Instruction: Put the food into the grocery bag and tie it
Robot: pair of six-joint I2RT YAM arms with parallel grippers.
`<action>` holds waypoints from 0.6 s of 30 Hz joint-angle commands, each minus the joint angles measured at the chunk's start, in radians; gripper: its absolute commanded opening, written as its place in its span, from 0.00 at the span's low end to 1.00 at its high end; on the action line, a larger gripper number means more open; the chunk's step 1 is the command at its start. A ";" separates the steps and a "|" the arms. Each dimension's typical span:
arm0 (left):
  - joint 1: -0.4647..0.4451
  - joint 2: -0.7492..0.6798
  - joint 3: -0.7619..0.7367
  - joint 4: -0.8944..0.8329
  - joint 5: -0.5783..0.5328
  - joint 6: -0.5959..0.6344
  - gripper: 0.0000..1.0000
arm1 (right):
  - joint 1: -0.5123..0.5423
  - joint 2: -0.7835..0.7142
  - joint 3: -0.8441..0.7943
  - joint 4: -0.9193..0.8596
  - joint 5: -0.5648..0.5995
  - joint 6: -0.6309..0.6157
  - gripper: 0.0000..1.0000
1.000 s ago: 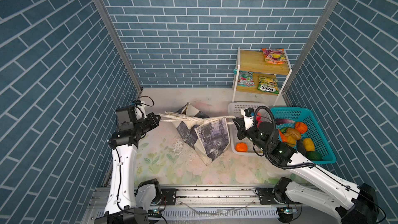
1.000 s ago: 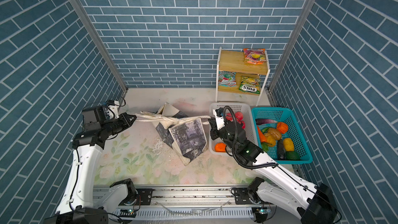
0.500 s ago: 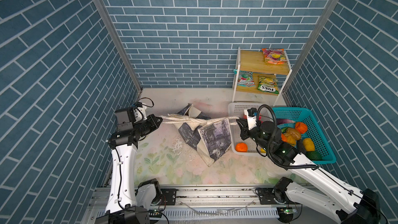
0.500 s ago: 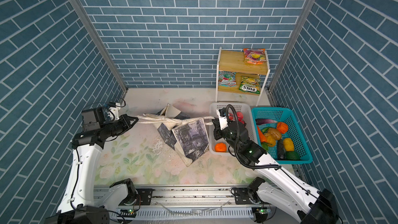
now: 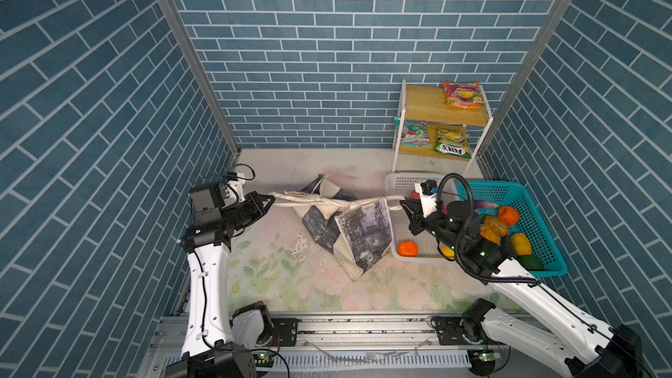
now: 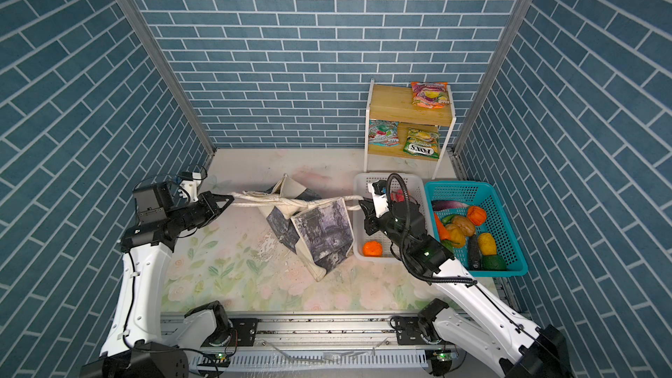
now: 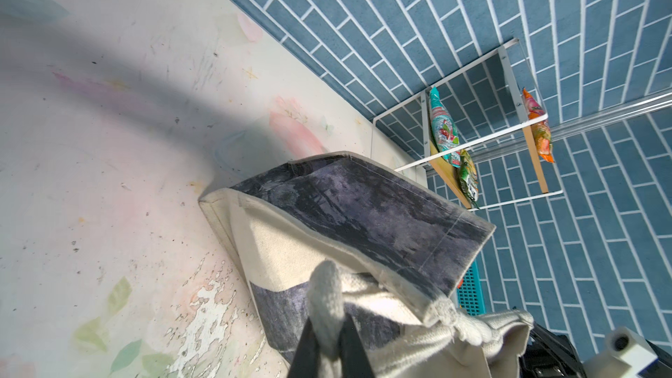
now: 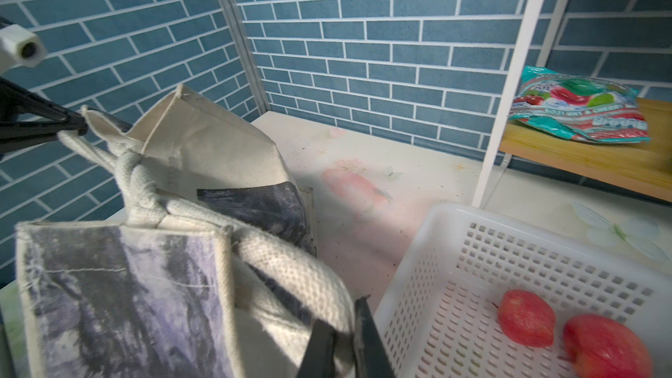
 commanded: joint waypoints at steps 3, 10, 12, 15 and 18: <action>0.026 -0.052 -0.020 0.233 -0.127 -0.033 0.01 | -0.081 0.077 0.073 -0.024 -0.090 -0.052 0.00; -0.094 -0.115 -0.061 0.354 -0.041 -0.143 0.10 | -0.036 0.152 0.098 0.031 -0.157 -0.037 0.00; -0.116 -0.109 -0.076 0.381 -0.028 -0.168 0.12 | -0.031 0.167 0.103 0.040 -0.167 -0.031 0.02; -0.139 -0.104 -0.100 0.415 -0.026 -0.185 0.20 | -0.033 0.189 0.112 0.049 -0.176 -0.031 0.07; -0.151 -0.101 -0.118 0.452 -0.018 -0.212 0.24 | -0.032 0.209 0.125 0.049 -0.186 -0.035 0.15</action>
